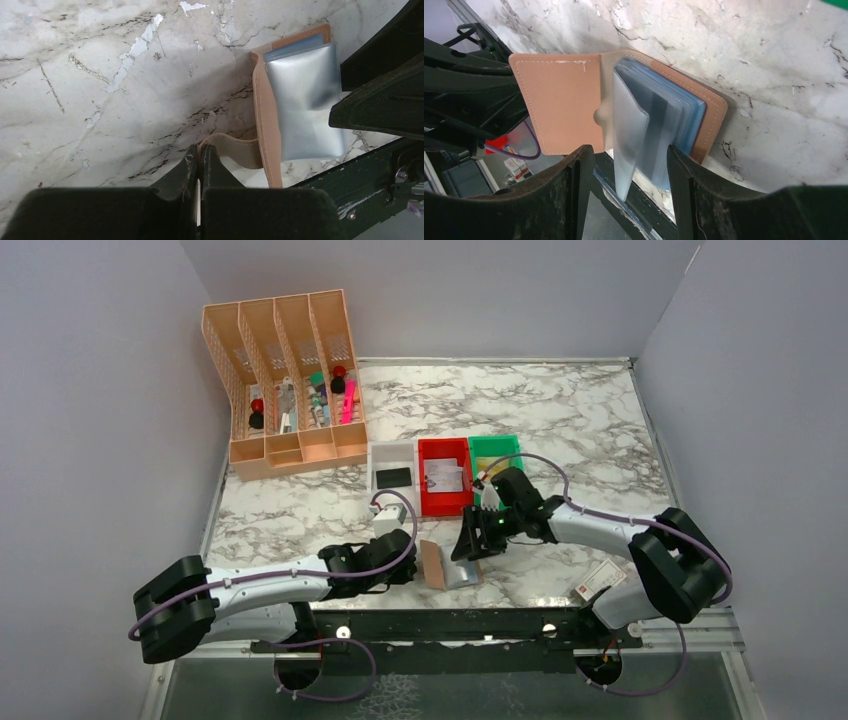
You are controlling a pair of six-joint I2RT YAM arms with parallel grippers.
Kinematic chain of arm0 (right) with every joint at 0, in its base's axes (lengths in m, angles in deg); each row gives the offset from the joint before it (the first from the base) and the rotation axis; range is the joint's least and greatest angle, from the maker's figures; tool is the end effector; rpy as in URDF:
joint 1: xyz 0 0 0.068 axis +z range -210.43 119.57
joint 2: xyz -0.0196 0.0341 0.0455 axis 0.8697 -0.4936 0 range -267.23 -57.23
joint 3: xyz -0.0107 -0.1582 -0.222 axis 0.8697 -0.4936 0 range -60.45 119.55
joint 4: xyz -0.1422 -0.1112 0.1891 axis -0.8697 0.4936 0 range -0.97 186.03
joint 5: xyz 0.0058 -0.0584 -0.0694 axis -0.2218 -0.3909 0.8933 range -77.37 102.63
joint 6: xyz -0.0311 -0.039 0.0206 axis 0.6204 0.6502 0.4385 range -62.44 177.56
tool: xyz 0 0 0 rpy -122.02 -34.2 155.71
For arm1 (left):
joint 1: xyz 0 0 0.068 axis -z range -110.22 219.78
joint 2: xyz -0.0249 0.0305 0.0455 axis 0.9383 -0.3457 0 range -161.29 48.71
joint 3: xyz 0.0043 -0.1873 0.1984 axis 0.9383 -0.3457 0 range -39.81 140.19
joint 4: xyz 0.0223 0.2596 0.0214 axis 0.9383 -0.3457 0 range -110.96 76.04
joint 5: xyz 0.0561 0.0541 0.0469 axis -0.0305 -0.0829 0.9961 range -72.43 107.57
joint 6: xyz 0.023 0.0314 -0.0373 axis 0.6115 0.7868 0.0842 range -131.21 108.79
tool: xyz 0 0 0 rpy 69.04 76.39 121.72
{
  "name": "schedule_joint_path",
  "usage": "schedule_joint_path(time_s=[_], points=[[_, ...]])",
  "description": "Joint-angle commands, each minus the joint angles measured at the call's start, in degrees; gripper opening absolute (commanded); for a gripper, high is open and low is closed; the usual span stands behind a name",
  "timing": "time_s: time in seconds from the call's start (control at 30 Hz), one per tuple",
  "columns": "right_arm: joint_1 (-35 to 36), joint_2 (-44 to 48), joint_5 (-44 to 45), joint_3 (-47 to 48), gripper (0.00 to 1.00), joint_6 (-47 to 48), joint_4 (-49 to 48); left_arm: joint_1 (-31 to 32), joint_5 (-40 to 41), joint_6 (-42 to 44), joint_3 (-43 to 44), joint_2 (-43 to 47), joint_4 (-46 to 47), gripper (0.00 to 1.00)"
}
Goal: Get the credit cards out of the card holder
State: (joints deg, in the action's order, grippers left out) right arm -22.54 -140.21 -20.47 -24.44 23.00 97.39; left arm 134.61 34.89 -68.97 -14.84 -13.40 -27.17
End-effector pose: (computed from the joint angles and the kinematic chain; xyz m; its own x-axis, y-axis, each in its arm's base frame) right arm 0.1914 0.1736 0.1519 -0.9655 -0.1490 -0.2136 -0.2572 0.6740 0.6925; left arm 0.0934 -0.1738 0.1637 -0.8371 -0.1172 -0.5344 0.1409 0.8976 -0.4176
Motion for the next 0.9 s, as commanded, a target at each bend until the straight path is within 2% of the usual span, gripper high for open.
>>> schedule_joint_path(time_s=[0.0, 0.33, 0.43, 0.63, 0.87], points=[[0.84, 0.39, -1.05, 3.34, 0.60, 0.71, 0.50, -0.14, -1.32, 0.63, 0.76, -0.22, 2.97, 0.00], [3.60, -2.07, 6.68, 8.18, 0.58, 2.88, 7.99, -0.12, -1.62, 0.63, 0.48, -0.25, 3.01, 0.00], [4.52, -2.11, 6.61, 8.99, 0.58, 3.41, 8.35, -0.09, -1.21, 0.56, 0.28, 0.41, 2.90, 0.00], [8.82, -3.50, 12.44, 13.53, 0.57, 4.61, 13.10, -0.09, -0.88, 0.19, -0.16, 1.09, 2.92, 0.00], [9.31, -0.32, 7.41, 13.21, 0.59, 3.36, 9.20, -0.09, -0.81, -0.05, -0.16, 1.47, 2.47, 0.00]])
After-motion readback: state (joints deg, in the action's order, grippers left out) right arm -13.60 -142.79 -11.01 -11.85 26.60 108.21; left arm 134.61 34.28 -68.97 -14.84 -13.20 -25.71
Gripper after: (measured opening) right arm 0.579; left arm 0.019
